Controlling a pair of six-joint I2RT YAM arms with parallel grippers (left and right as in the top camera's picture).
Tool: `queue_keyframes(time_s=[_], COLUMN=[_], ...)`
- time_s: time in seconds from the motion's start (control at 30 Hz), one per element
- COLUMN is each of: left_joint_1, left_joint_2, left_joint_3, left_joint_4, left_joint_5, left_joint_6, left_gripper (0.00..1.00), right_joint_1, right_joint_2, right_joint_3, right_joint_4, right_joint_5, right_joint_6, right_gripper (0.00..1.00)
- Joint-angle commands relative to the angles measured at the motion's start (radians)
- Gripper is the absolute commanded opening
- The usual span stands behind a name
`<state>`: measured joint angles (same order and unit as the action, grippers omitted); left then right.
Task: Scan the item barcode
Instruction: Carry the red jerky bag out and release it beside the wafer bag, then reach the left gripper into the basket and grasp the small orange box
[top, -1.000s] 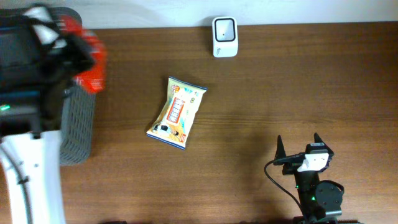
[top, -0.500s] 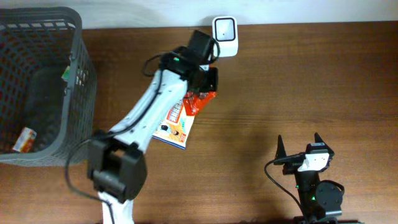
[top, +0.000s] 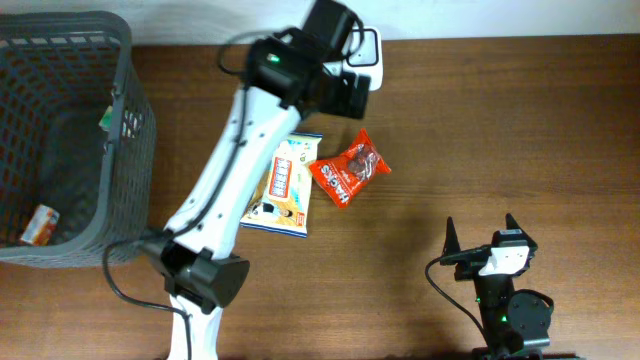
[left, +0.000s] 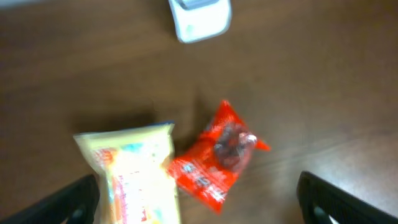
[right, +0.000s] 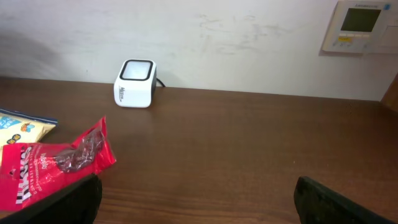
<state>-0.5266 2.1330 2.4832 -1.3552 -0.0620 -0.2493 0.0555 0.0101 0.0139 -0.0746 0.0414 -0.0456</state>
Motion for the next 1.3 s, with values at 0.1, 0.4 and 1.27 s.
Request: queue_keyframes(time_s=[0.1, 0.4, 1.27], left_joint_1=[0.159, 0.539, 0.851], left_joint_2=[-0.018, -0.046, -0.05], left_joint_3=[0.475, 0.455, -0.422], left_joint_4=[-0.318, -0.333, -0.115], left_joint_5=[-0.179, -0.178, -0.208], left_joint_6=[0.019, 0.011, -0.105], left_gripper=[0.99, 0.99, 0.99], right_joint_1=[-0.005, -0.005, -0.005], right_joint_2=[-0.006, -0.006, -0.006], right_joint_3=[-0.008, -0.008, -0.008], right_joint_4=[-0.003, -0.003, -0.003], right_joint_5=[0.012, 0.012, 0.012], right_joint_6=[0.001, 0.001, 0.001], right_gripper=[0.98, 0.99, 0.98])
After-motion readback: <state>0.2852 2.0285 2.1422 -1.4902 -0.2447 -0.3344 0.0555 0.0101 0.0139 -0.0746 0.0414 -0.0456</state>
